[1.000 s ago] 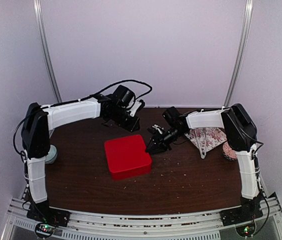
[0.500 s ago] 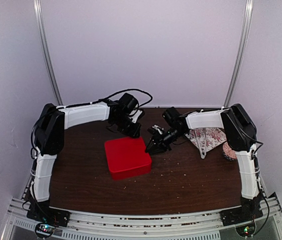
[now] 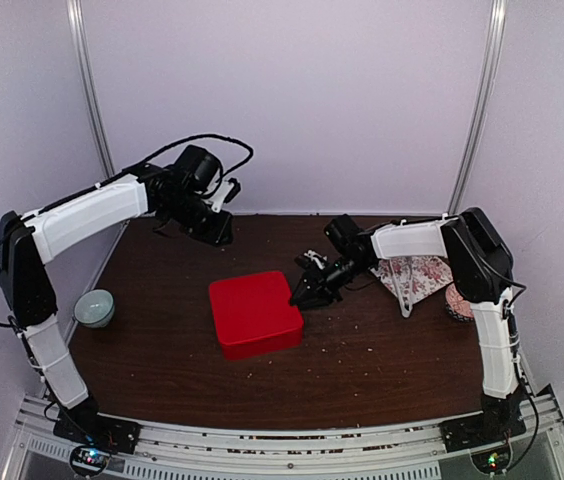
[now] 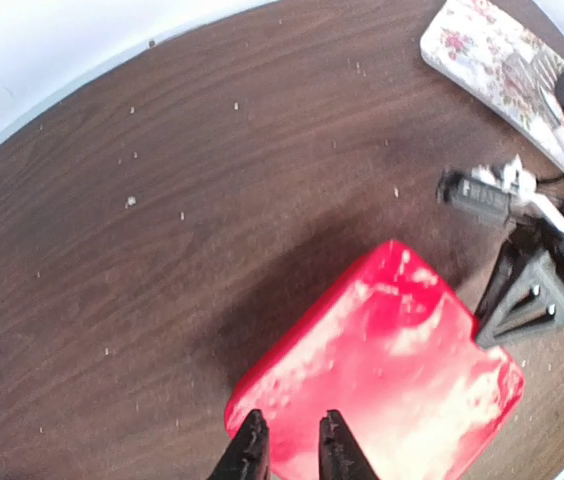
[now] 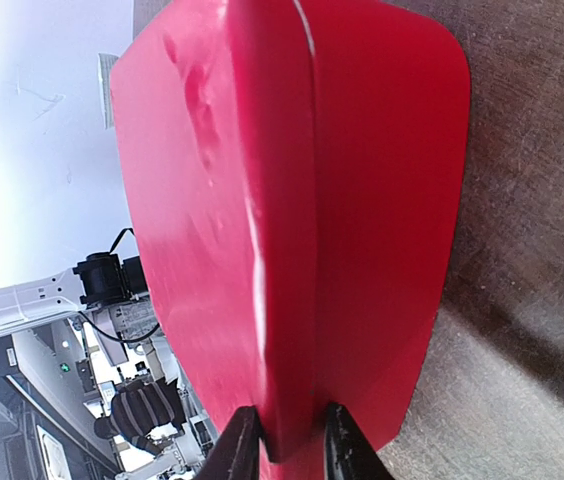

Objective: Pack the chocolate

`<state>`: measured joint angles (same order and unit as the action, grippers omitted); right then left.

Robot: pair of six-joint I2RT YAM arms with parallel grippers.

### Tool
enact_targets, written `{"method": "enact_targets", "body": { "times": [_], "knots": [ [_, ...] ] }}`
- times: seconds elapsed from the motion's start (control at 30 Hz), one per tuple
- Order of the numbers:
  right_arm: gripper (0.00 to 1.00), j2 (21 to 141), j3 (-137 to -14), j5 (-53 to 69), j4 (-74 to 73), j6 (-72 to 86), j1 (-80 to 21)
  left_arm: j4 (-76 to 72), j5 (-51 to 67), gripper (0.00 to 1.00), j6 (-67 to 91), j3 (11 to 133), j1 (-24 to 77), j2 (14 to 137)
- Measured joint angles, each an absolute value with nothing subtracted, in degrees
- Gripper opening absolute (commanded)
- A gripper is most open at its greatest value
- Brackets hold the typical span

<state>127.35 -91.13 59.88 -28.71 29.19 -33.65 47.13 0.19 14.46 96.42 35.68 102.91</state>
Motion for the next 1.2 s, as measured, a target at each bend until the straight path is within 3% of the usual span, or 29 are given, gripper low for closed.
{"method": "enact_targets", "body": {
  "times": [0.23,0.53,0.63,0.77,0.87,1.0,1.2],
  "knots": [
    [0.23,127.35,-91.13,59.68,-28.64,29.17,-33.69,46.46,-0.21,0.18,14.85,85.43,34.70,103.85],
    [0.26,127.31,-91.13,59.29,-28.64,28.88,-33.78,43.38,0.60,0.19,16.21,82.50,32.56,108.44],
    [0.32,127.31,-91.13,59.05,-28.69,28.80,-33.78,43.42,0.73,0.29,16.25,82.52,32.56,108.31],
    [0.50,127.22,-91.15,57.71,-29.41,28.80,-33.78,44.77,1.15,0.50,16.08,83.88,32.49,108.29],
    [0.62,126.74,-91.13,55.37,-30.46,28.47,-33.85,45.10,2.13,0.60,15.62,85.73,31.88,108.29],
    [0.75,124.29,-89.97,50.68,-31.73,28.14,-34.11,44.71,4.43,0.65,15.22,87.29,30.63,108.31],
    [0.76,114.48,-80.51,46.94,-31.55,28.05,-34.20,42.85,10.15,0.69,14.85,86.98,28.99,108.64]
  ]
}}
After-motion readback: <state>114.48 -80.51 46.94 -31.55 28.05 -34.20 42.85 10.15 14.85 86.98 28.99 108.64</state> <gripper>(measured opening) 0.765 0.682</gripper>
